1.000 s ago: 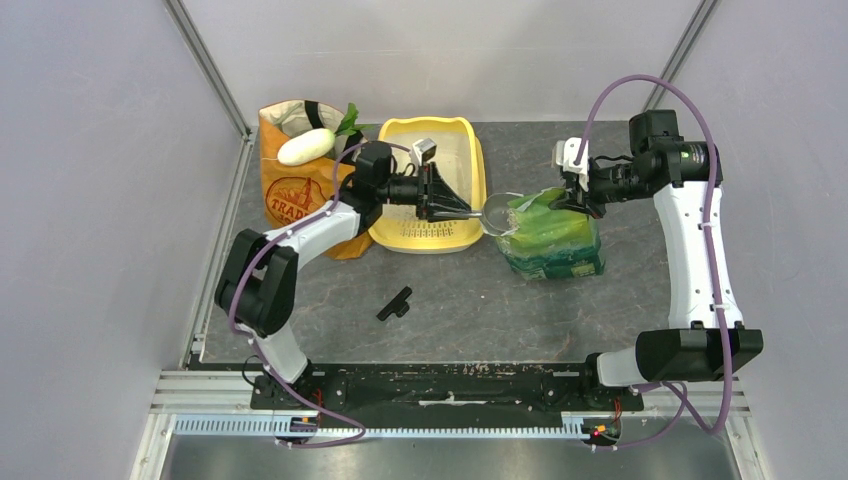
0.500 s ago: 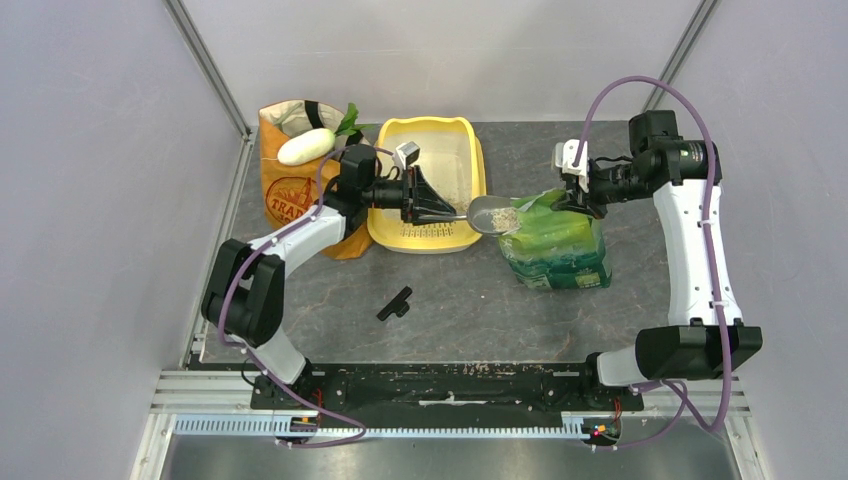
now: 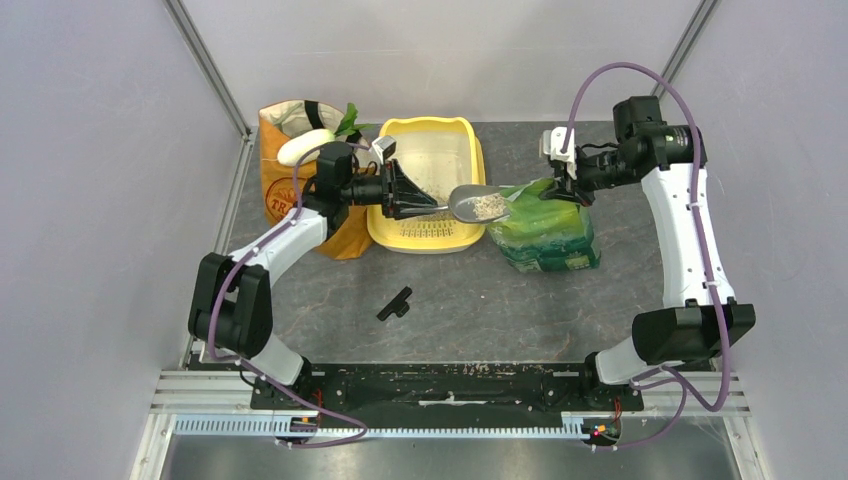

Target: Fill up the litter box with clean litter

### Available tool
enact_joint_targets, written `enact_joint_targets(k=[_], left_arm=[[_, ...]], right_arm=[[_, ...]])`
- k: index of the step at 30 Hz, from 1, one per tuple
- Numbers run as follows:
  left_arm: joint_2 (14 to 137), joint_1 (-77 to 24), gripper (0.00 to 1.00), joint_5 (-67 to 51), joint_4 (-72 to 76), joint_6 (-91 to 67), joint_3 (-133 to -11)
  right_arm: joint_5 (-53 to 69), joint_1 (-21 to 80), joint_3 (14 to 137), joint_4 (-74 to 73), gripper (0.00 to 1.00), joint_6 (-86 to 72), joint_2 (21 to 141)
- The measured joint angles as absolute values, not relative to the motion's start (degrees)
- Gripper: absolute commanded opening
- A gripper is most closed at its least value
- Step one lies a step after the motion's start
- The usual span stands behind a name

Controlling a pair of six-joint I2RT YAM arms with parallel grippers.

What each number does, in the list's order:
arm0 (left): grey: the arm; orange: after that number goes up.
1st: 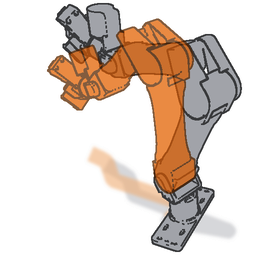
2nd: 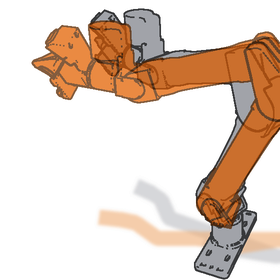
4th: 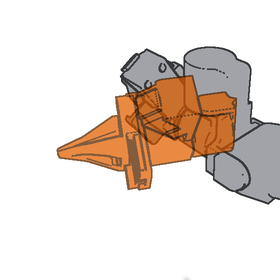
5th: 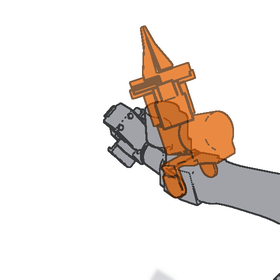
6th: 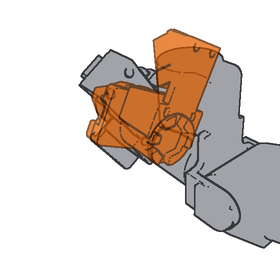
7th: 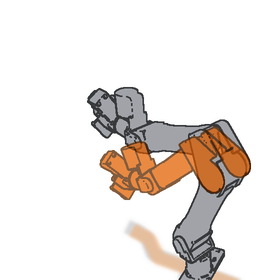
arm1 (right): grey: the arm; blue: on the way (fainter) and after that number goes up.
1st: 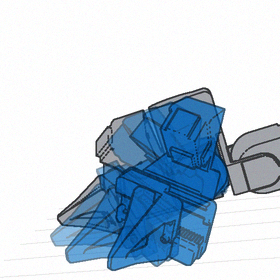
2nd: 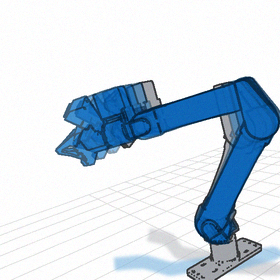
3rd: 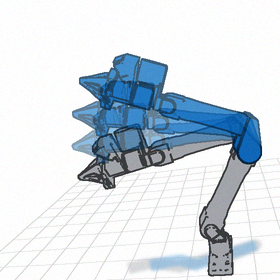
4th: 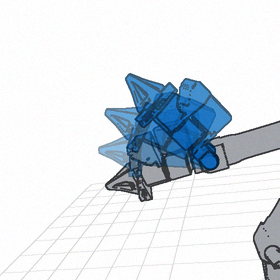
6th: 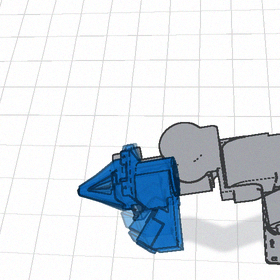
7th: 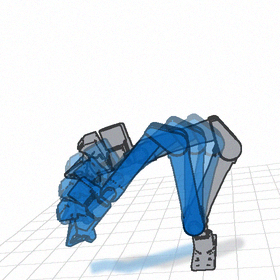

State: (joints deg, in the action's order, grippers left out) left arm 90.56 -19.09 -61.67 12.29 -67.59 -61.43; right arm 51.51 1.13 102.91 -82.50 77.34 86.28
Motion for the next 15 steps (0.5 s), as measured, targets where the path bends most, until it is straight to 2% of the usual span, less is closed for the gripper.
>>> enact_joint_targets(k=[15], left_arm=[[83.9,-11.7,0.02,-61.3,7.6,-65.0,-56.9]], right_arm=[[50.4,5.8,105.0,-76.1,0.0,71.3,92.0]])
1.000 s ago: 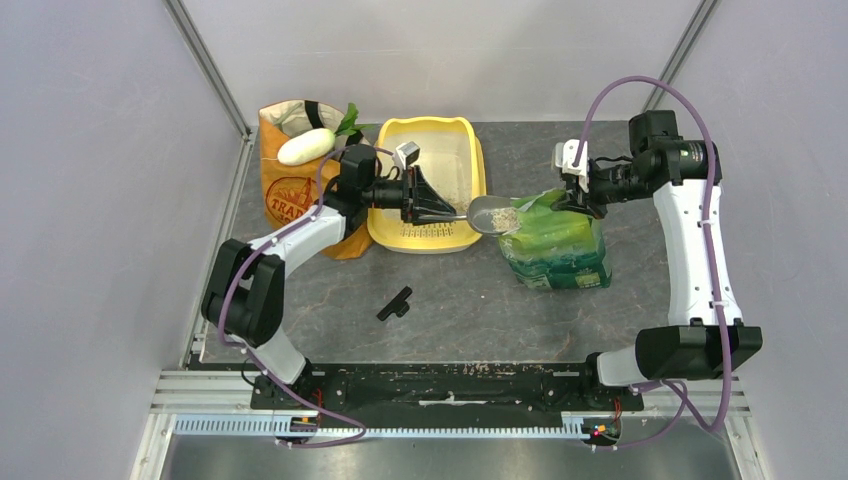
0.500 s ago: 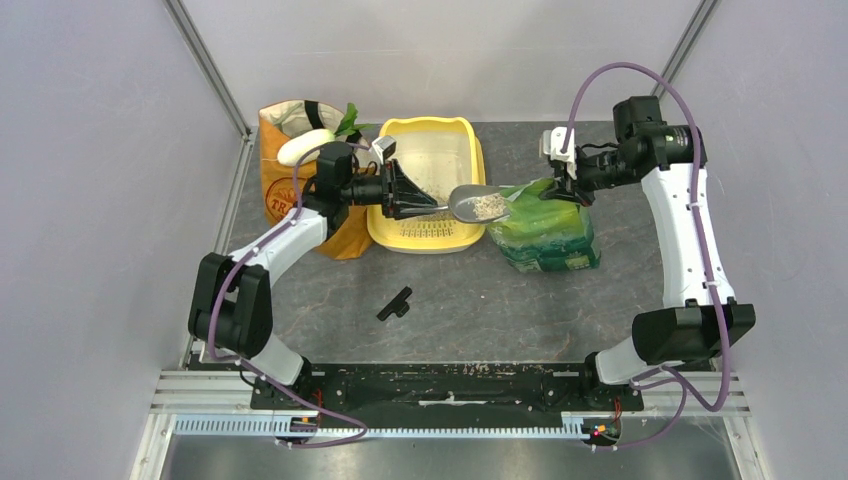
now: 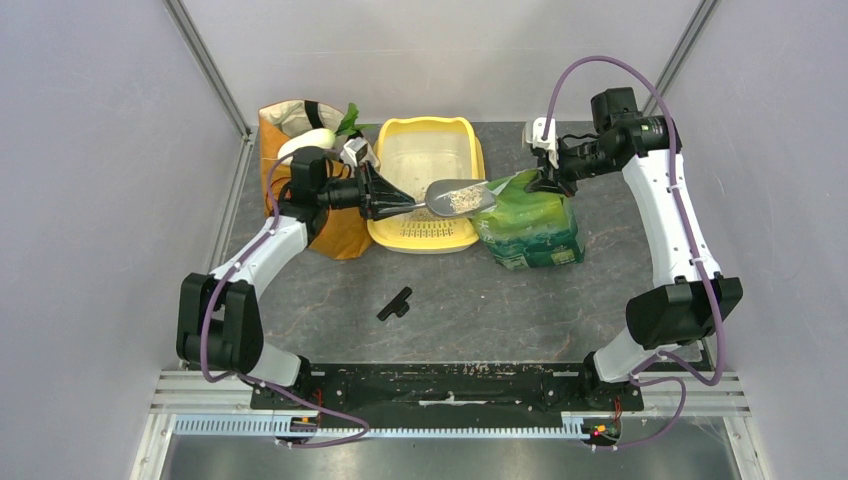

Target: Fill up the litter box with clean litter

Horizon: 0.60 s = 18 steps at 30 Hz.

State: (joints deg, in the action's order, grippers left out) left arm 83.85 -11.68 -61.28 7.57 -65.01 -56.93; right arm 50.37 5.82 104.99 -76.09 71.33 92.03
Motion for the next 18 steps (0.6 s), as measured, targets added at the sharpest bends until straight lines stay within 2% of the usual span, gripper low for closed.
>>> enact_joint_targets(k=[14,18], left_arm=[[78.8,-6.3,0.02,-60.8,5.4,-63.9,-53.8],[77.5,-4.6,0.02,-57.8,-4.1,-59.4,-57.3]], right_arm=[[49.2,7.7,106.6,-74.1,0.0,68.5,93.8],[49.1,7.8,106.8,-74.1,0.0,68.4,93.8]])
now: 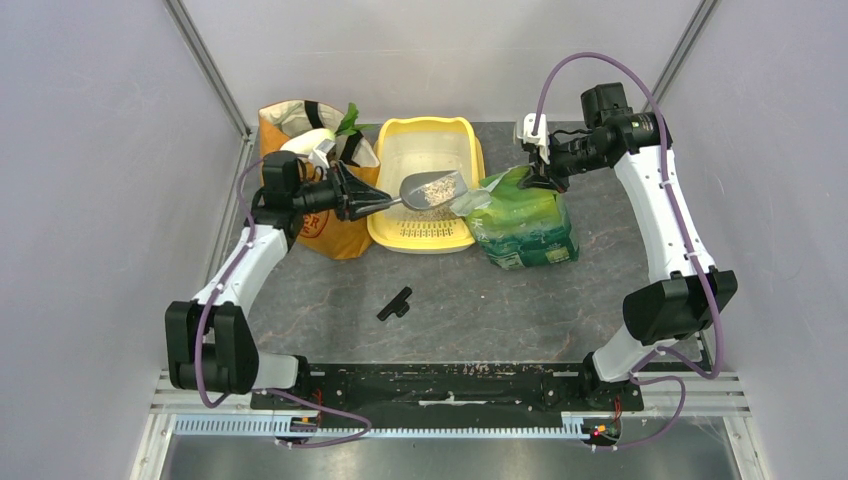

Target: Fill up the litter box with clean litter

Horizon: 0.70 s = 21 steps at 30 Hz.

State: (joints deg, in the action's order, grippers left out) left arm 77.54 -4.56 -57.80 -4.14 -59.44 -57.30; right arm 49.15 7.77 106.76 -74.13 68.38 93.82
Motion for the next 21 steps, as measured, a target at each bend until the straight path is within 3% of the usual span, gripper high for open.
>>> enact_joint_targets(k=[8,21], left_arm=[[79.2,-6.1,0.02,-38.6,-31.5,-37.6,-78.6],[89.8,-25.2,0.02,-6.9,-45.2,-13.0,-91.2]], right_arm=[[48.7,7.8,106.8,-74.1,0.0,68.4,93.8],[47.2,6.9,103.5,-74.1,0.0,68.6,91.0]])
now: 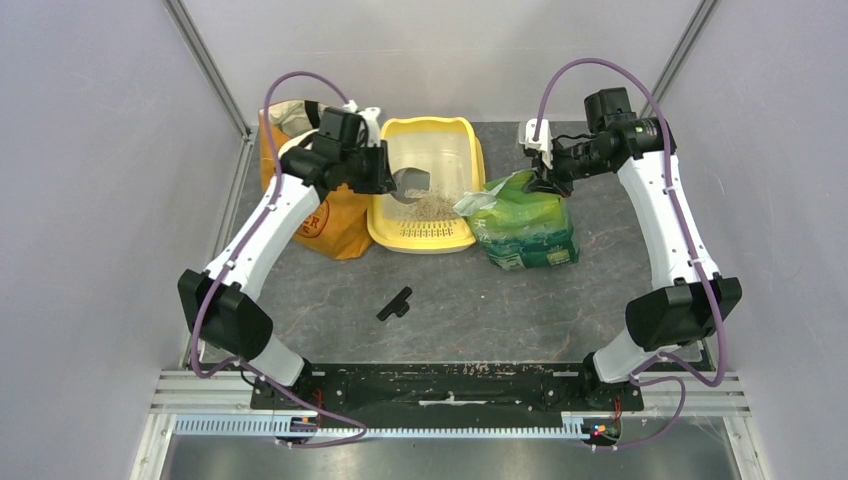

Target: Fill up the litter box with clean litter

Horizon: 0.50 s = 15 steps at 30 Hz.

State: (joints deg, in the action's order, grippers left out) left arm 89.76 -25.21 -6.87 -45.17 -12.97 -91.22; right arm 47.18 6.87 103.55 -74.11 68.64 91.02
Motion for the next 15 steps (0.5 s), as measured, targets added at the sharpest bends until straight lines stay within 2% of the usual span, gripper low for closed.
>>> enact_joint_targets(k=[5,9,15], left_arm=[[89.8,-32.8,0.02,4.1,-44.9,-4.4,-91.5],[90.0,-34.5,0.02,10.4,-44.8,1.3,-91.6],[90.4,-34.2,0.02,12.2,-44.7,6.1,-92.2]], right_arm=[[46.6,6.1,101.0,-74.2,0.0,69.0,88.0],[46.4,6.0,99.0,-74.3,0.0,69.4,86.2],[46.4,5.9,98.0,-75.2,0.0,70.6,84.8]])
